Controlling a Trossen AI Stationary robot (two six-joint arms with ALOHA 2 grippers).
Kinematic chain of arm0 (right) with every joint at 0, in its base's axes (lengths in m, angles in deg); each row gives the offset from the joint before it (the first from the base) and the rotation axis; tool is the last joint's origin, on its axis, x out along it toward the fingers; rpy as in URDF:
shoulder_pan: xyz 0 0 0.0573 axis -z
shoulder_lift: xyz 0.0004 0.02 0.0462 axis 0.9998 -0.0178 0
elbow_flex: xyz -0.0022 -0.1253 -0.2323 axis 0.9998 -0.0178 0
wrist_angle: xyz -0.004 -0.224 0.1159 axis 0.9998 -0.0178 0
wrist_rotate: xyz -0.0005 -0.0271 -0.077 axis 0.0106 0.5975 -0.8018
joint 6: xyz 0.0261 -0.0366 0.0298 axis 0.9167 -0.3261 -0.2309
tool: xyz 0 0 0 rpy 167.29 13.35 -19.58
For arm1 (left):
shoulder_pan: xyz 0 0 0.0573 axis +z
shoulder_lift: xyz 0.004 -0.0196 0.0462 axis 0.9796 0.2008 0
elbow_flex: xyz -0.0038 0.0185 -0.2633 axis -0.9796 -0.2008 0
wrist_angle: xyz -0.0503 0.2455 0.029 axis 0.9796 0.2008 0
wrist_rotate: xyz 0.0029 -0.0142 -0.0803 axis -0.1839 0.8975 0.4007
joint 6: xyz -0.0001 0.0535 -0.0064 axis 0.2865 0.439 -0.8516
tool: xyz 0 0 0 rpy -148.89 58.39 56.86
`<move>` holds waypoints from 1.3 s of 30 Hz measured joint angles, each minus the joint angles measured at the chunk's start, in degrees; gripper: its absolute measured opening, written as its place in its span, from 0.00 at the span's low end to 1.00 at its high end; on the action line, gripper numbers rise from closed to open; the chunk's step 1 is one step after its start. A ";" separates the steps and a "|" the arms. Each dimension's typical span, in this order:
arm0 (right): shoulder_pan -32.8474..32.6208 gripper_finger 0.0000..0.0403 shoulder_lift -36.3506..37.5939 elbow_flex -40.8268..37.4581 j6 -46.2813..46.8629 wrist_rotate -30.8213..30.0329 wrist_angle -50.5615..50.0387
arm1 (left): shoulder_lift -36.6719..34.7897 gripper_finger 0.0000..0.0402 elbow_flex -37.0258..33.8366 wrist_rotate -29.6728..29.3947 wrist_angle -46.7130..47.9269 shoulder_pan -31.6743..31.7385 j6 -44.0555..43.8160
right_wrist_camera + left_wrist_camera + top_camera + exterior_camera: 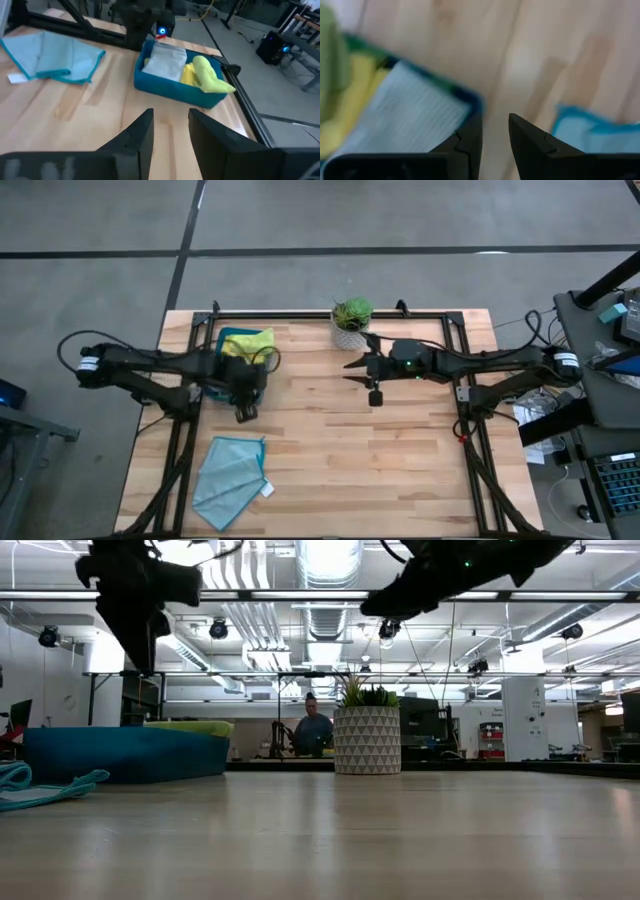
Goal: Fold microfiber towels
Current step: Put the folded green towel into the blue bin
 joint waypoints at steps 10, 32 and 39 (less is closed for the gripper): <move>1.79 0.28 3.16 -2.39 -1.69 -0.12 -1.49 | 5.44 0.20 3.84 -4.27 9.51 9.68 21.83; 2.93 0.28 3.06 -2.70 -1.69 -0.06 -3.03 | 6.38 0.48 -4.19 -24.80 -7.32 21.33 40.28; 2.93 0.28 3.06 -2.71 -1.71 -0.06 -3.08 | 6.57 0.48 -6.87 -24.16 -9.99 25.57 42.45</move>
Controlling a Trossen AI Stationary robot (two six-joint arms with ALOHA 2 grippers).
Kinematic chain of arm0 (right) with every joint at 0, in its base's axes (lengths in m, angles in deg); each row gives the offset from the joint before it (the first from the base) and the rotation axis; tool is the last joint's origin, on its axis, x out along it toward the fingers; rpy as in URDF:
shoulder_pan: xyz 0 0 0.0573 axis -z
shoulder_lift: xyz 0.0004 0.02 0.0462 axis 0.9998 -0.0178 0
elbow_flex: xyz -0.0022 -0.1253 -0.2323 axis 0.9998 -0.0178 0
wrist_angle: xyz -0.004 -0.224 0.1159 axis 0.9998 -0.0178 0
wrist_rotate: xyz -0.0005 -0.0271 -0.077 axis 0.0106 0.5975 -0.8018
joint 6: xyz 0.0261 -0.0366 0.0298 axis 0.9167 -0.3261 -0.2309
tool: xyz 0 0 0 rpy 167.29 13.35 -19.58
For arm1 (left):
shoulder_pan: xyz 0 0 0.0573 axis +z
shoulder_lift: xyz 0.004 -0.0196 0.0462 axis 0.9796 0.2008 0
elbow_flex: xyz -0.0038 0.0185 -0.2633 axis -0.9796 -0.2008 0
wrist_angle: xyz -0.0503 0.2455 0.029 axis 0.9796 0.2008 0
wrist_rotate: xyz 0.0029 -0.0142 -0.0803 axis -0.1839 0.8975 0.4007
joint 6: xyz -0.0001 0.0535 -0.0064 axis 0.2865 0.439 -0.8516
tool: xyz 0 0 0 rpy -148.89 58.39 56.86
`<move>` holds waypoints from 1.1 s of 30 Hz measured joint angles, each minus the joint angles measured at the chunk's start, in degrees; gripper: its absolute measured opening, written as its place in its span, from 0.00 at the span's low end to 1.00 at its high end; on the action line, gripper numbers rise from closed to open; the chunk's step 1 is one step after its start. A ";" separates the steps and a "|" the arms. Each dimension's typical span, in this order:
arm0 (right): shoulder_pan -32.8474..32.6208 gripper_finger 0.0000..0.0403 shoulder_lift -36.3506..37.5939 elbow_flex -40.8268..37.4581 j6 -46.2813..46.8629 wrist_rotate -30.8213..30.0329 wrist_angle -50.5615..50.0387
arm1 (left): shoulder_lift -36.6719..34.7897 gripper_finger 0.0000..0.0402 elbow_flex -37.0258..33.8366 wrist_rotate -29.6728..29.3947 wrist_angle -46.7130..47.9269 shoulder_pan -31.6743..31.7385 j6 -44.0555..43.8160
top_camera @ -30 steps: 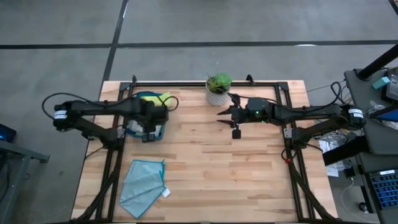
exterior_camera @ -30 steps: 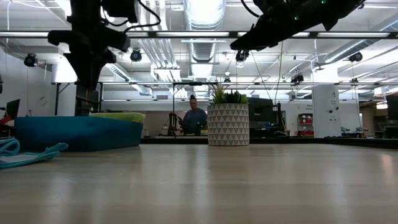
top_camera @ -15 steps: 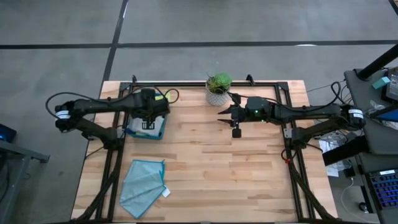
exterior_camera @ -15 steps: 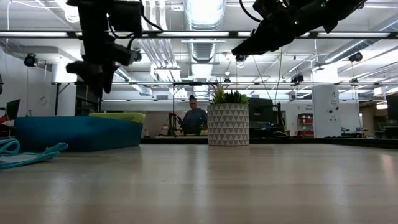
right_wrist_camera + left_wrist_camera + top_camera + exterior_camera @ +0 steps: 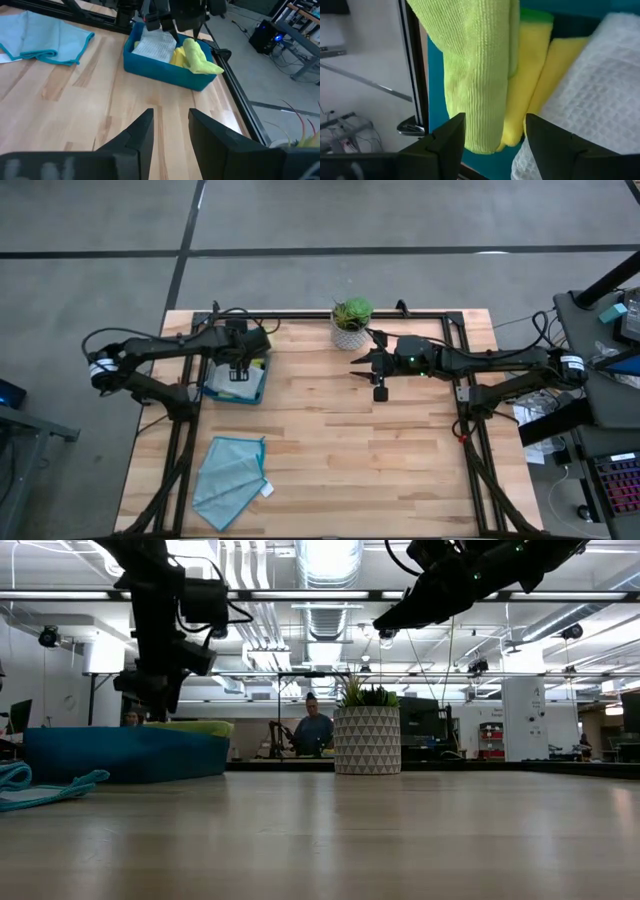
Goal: Fold microfiber towels
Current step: Put the folded green towel into the blue bin
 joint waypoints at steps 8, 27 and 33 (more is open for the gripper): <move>0.00 0.28 0.00 -0.03 -0.35 -0.03 -0.02 | 0.02 0.47 -2.27 0.97 -3.04 2.84 1.03; 0.00 0.28 -0.02 -0.05 -0.55 -0.58 -0.10 | 0.02 0.02 -5.09 1.50 -5.54 5.63 1.62; 0.00 0.28 -0.02 -0.05 -0.66 -1.81 -0.56 | 0.02 0.00 -3.46 -3.29 -6.35 5.63 7.48</move>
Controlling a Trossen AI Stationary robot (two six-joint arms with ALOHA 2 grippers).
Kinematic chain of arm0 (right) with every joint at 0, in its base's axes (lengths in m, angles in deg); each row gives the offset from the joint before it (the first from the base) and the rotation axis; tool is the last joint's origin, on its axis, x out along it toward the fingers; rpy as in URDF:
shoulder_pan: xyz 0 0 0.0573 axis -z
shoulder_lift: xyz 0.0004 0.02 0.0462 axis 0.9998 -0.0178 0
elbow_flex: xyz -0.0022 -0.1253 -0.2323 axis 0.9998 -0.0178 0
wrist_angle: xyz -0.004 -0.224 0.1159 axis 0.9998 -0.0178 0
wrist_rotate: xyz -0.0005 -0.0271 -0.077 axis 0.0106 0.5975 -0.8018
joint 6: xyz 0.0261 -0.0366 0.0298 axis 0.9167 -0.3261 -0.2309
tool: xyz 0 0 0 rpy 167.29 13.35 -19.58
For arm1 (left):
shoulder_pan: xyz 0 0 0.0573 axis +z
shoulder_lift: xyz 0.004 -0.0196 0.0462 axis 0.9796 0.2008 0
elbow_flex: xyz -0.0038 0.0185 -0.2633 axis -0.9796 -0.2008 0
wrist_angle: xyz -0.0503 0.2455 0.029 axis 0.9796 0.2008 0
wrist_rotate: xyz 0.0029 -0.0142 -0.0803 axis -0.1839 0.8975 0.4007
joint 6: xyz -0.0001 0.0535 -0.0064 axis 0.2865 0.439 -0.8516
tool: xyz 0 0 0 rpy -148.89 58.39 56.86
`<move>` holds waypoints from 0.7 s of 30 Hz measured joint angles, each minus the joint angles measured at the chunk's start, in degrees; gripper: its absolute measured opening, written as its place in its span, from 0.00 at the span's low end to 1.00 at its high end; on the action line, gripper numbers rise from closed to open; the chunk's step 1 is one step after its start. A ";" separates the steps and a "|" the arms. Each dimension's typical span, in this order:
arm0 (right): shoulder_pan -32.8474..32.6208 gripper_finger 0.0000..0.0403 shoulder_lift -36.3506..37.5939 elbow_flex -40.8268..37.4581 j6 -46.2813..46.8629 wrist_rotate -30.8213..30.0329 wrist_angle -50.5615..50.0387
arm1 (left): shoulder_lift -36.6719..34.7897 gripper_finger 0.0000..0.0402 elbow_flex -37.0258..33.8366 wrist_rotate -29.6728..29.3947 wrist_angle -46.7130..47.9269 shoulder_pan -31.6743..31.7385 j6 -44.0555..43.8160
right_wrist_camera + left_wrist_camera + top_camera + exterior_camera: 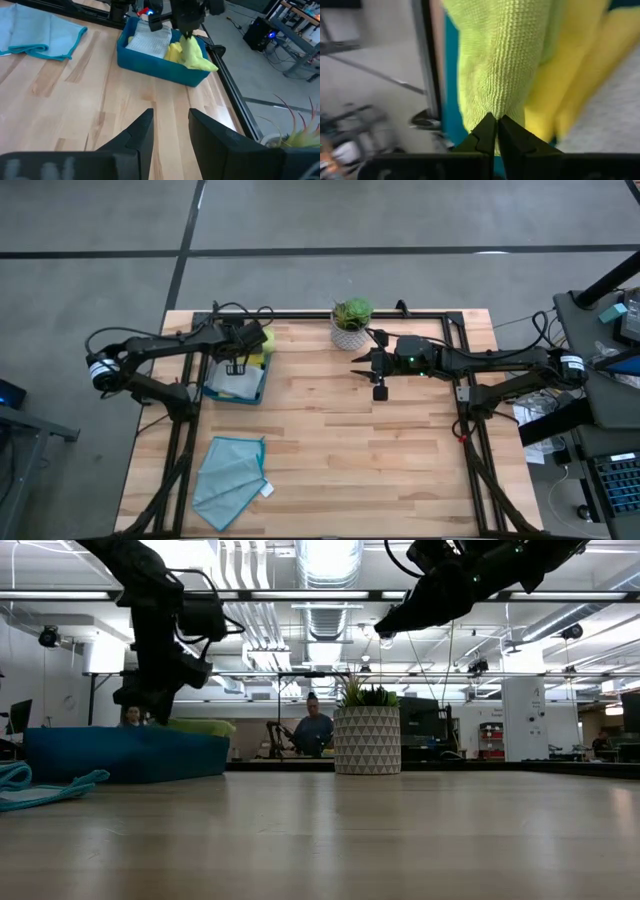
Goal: Fold microfiber towels
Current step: Put the folded green towel into the blue bin
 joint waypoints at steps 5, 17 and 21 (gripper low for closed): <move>0.00 0.28 0.00 0.00 0.01 0.02 0.00 | -0.07 0.00 1.37 -4.62 0.11 -0.02 7.67; 0.00 0.28 0.00 -0.02 -0.24 -0.59 -0.31 | -0.17 0.00 2.48 -9.19 -1.14 0.05 14.49; 0.00 0.28 0.00 -0.02 -0.22 -1.10 -0.35 | -0.28 0.00 6.42 -12.78 -1.40 0.75 15.21</move>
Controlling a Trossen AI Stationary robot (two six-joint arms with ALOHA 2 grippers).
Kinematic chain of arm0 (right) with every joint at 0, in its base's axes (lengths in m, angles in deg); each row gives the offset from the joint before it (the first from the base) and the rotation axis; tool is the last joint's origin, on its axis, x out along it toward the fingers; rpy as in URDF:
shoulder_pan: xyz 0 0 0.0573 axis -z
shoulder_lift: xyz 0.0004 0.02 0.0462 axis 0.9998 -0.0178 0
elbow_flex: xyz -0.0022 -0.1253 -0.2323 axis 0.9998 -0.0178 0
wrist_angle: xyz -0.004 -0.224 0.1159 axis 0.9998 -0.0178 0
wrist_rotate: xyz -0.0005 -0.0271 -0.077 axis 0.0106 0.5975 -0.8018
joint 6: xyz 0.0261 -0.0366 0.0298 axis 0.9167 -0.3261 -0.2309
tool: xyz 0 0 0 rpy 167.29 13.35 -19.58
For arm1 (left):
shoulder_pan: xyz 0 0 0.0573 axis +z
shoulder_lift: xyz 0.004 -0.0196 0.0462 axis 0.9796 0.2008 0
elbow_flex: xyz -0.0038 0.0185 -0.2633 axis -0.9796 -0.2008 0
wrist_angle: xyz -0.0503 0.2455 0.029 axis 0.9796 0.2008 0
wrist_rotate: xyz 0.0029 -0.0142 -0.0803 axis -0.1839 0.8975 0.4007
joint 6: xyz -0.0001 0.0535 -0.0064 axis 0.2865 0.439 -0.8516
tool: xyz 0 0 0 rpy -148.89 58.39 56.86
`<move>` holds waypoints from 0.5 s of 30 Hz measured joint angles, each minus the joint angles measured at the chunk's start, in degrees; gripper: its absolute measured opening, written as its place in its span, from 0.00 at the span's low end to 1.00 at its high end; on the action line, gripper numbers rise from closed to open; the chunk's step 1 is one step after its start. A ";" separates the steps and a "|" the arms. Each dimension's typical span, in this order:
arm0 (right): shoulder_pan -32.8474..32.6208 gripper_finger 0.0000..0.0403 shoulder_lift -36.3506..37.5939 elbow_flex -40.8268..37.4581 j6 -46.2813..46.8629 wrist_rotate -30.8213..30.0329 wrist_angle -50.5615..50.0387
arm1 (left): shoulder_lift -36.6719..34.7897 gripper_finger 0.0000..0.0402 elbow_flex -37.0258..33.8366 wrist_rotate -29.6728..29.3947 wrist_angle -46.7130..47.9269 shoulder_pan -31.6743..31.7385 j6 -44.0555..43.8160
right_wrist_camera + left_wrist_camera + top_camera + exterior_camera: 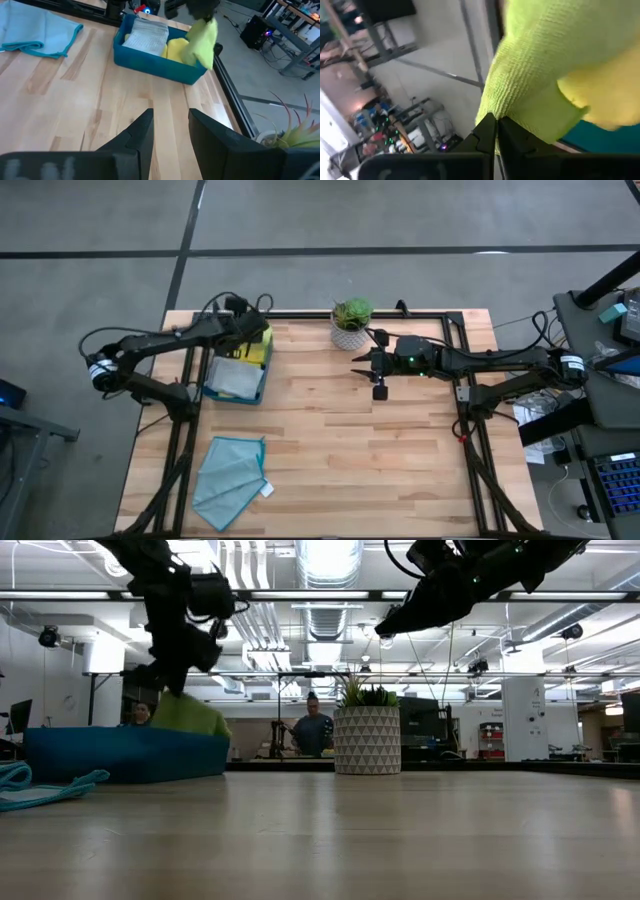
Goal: Fold microfiber towels
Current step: Put the folded green towel into the blue bin
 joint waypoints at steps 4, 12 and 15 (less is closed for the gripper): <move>0.00 0.28 0.00 0.00 0.46 0.00 -0.20 | -2.55 0.00 0.95 1.04 0.72 -0.82 -0.40; 0.00 0.28 0.00 0.00 0.46 -0.02 -0.65 | -3.63 0.00 -5.85 5.55 5.52 -2.65 -12.38; 0.00 0.28 0.00 0.00 0.46 -0.02 -0.64 | -3.61 0.00 -9.02 5.11 5.12 -2.99 -15.13</move>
